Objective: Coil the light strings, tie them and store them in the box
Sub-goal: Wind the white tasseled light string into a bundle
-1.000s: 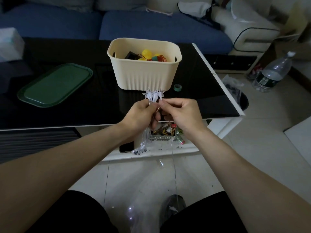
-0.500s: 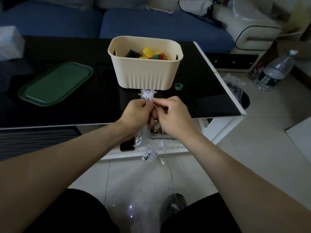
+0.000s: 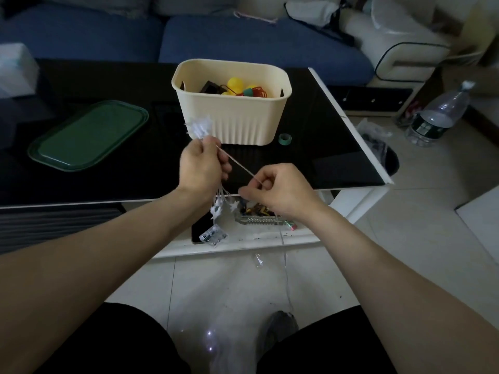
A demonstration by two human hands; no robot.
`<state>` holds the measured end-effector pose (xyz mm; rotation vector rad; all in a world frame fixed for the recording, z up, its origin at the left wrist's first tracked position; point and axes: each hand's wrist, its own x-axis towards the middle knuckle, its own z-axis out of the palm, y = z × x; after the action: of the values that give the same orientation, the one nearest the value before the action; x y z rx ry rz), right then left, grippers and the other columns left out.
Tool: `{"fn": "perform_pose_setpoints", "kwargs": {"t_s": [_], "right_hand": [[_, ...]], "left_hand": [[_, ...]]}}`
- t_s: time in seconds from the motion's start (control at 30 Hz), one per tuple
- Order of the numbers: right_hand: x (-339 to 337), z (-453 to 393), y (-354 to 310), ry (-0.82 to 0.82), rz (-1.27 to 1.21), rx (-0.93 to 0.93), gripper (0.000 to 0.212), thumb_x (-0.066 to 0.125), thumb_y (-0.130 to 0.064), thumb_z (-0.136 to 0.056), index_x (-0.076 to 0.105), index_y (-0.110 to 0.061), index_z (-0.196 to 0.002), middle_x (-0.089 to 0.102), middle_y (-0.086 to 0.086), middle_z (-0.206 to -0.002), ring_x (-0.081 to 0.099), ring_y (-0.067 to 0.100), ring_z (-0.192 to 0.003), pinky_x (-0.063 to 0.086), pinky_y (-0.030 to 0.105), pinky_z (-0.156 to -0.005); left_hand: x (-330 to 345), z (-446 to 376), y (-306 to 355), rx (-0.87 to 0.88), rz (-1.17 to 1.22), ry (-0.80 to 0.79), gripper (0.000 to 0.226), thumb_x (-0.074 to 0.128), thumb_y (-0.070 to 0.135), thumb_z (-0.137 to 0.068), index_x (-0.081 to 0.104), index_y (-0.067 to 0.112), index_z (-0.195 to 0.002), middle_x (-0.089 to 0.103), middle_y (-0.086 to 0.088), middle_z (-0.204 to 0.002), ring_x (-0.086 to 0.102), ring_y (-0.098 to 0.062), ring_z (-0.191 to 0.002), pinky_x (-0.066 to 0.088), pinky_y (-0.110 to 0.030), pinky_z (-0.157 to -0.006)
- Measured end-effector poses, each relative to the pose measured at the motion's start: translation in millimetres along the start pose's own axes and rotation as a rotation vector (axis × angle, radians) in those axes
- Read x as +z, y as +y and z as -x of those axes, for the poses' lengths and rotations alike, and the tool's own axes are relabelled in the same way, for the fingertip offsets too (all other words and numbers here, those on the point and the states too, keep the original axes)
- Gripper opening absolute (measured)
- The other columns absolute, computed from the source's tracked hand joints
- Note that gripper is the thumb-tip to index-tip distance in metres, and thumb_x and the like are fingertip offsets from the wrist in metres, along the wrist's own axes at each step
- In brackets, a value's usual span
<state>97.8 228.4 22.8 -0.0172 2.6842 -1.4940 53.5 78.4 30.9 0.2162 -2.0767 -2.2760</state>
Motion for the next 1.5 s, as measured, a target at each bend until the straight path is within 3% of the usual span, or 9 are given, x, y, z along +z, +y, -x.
{"fn": "perform_pose_setpoints", "kwargs": {"t_s": [0.13,0.27,0.43,0.57,0.73,1.03,1.23,1.4,1.5], "right_hand": [[-11.1,-5.8,3.2,0.087,0.071,-0.035,0.017,0.083,-0.022,-0.082,0.067,-0.021,-0.079,0.065,-0.007,-0.073,0.059,0.0,-0.061,0.045,0.012,-0.058],[-11.9,-6.7,9.1,-0.059,-0.079,0.103,0.021,0.072,-0.001,-0.09,0.055,-0.015,-0.09,0.057,0.003,-0.099,0.068,0.021,-0.064,0.062,0.045,-0.072],[-17.9,-5.7,15.7,-0.089,-0.168,0.22,0.028,0.069,0.002,-0.091,0.058,-0.01,-0.114,0.054,0.008,-0.117,0.072,0.028,-0.078,0.06,0.032,-0.058],[-34.6,-4.3,24.3,-0.186,-0.236,0.331,0.036,0.077,-0.015,-0.088,0.057,-0.007,-0.116,0.073,0.018,-0.094,0.071,0.023,-0.062,0.059,0.034,-0.055],[-56.9,-1.7,33.8,-0.359,-0.015,0.384,0.028,0.081,-0.027,-0.082,0.069,-0.007,-0.098,0.068,-0.003,-0.065,0.059,0.013,-0.06,0.057,0.034,-0.075],[-67.3,4.4,26.5,-0.178,-0.164,0.197,0.013,0.071,-0.023,-0.091,0.079,-0.013,-0.094,0.061,0.008,-0.078,0.051,0.021,-0.073,0.049,0.027,-0.07],[-49.5,7.7,10.7,-0.267,0.02,0.183,0.017,0.064,-0.013,-0.097,0.08,-0.015,-0.099,0.074,-0.001,-0.085,0.053,-0.001,-0.06,0.047,0.018,-0.066],[-26.8,6.4,7.9,-0.271,0.159,0.161,0.023,0.063,-0.008,-0.096,0.075,-0.017,-0.114,0.076,0.002,-0.092,0.068,0.017,-0.081,0.058,0.037,-0.085],[-21.6,5.0,5.4,-0.208,0.112,0.111,0.019,0.07,-0.005,-0.092,0.075,-0.017,-0.107,0.076,0.001,-0.078,0.072,0.012,-0.074,0.06,0.03,-0.076]], "left_hand": [[-0.7,0.7,9.4,-0.048,0.186,0.062,0.028,0.025,0.022,-0.109,0.046,0.013,-0.092,0.064,-0.011,-0.077,0.07,-0.024,-0.07,0.061,-0.034,-0.068],[-0.3,2.0,13.0,-0.135,0.34,0.051,0.029,0.022,0.021,-0.109,0.044,0.009,-0.095,0.065,-0.018,-0.075,0.074,-0.033,-0.072,0.062,-0.043,-0.072],[-5.4,-2.7,12.9,-0.186,0.358,0.103,0.027,0.023,0.022,-0.109,0.045,0.012,-0.096,0.057,-0.006,-0.054,0.069,-0.026,-0.058,0.06,-0.039,-0.061],[-4.7,-7.9,11.2,-0.171,0.288,0.136,0.033,0.024,0.022,-0.108,0.045,0.013,-0.085,0.036,0.001,-0.05,0.043,-0.013,-0.036,0.043,-0.026,-0.045],[-3.9,-12.5,7.9,-0.218,0.311,0.126,0.032,0.022,0.025,-0.108,0.041,0.017,-0.084,0.028,0.008,-0.042,0.026,-0.009,-0.034,0.03,-0.02,-0.039],[-1.5,-9.2,6.7,-0.204,0.218,0.106,0.028,0.027,0.022,-0.107,0.048,0.015,-0.09,0.038,0.002,-0.057,0.039,-0.01,-0.041,0.041,-0.024,-0.044],[0.4,-11.3,4.4,-0.245,0.18,0.092,0.023,0.033,0.014,-0.104,0.047,0.015,-0.086,0.035,0.0,-0.061,0.031,-0.011,-0.039,0.031,-0.021,-0.04],[6.0,-8.4,2.5,-0.304,0.211,0.028,0.028,0.033,0.001,-0.097,0.038,0.017,-0.075,0.026,0.0,-0.059,0.023,-0.01,-0.037,0.02,-0.021,-0.041],[8.8,-6.8,0.1,-0.331,0.199,-0.016,0.025,0.032,0.003,-0.099,0.047,0.013,-0.082,0.029,0.002,-0.055,0.026,-0.009,-0.037,0.023,-0.02,-0.039]]}}
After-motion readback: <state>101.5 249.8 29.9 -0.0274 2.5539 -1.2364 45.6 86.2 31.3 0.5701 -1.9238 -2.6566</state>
